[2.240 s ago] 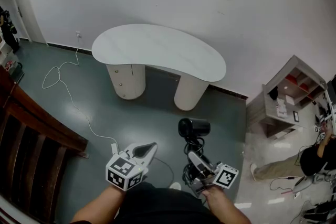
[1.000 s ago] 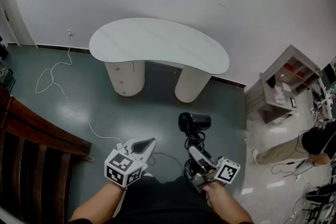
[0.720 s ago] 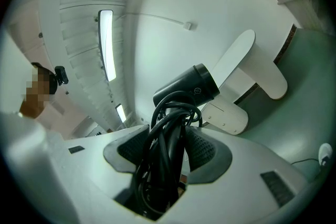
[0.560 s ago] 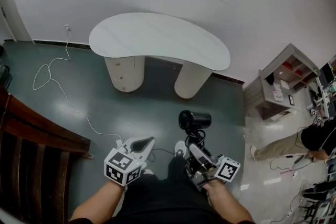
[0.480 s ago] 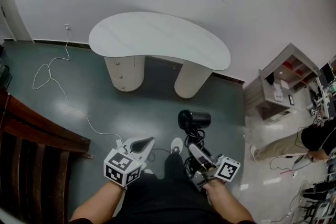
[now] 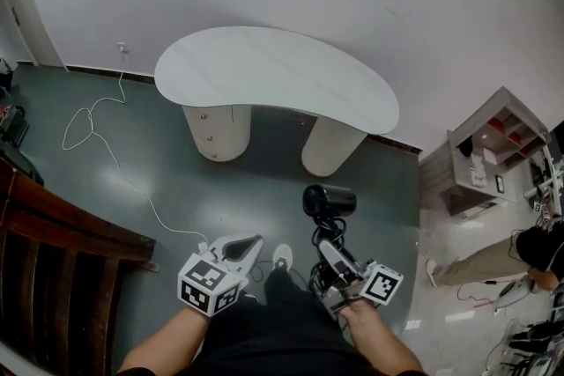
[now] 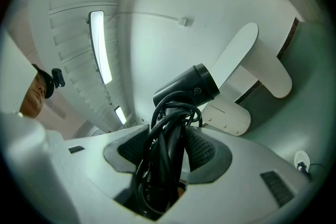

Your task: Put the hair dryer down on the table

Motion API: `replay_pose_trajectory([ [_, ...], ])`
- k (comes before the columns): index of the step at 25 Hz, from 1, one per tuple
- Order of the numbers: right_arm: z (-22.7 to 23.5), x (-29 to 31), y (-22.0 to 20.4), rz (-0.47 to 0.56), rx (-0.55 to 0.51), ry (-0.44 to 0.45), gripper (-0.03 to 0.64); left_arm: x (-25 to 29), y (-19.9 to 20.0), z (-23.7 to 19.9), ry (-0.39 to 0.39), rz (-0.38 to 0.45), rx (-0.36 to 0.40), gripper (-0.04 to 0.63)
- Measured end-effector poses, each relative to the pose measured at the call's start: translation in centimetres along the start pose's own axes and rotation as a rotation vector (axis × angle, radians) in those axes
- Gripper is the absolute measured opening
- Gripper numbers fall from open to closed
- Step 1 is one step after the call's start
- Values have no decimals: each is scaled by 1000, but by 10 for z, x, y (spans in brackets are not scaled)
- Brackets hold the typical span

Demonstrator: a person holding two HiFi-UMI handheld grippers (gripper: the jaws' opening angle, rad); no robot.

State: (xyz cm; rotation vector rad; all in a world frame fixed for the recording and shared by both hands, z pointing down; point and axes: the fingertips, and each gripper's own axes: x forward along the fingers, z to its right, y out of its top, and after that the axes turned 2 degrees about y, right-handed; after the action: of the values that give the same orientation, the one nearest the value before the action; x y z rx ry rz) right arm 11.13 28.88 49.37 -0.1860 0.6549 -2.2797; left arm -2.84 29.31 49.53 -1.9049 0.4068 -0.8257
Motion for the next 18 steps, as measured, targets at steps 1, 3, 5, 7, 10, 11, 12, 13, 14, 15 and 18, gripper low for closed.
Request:
replay_pose_trajectory([
  [1,4,6,7,1,4,5,206,7,5,-4,4,-4,4,11],
  [3,11,18,25,-1,9,15,204,22,20,-13,13,-3,9,11],
  [5,19,30,43,-7,6,20,204,38,37,-22,20,2,15,11],
  [7,29,42,62,-10,0,27,206,56,54,-30,25,6,26,11],
  [10,41,59,92,-12,0,41,204,82,78,-43,38,12,40,11],
  [11,46,64,101,-15,2,44,206,89,85,-47,43,13,40,11],
  [12,51,68,110,-19,5,45,204,97,91,-51,50,12,39,11],
  [13,56,71,118,-24,8,44,204,104,95,-54,57,10,36,11],
  [14,61,74,127,-29,10,44,205,111,99,-57,64,8,32,11],
  [15,67,78,136,-35,10,45,204,118,103,-61,72,5,28,11],
  [18,86,91,161,-46,17,55,204,141,113,-71,96,-8,23,11],
])
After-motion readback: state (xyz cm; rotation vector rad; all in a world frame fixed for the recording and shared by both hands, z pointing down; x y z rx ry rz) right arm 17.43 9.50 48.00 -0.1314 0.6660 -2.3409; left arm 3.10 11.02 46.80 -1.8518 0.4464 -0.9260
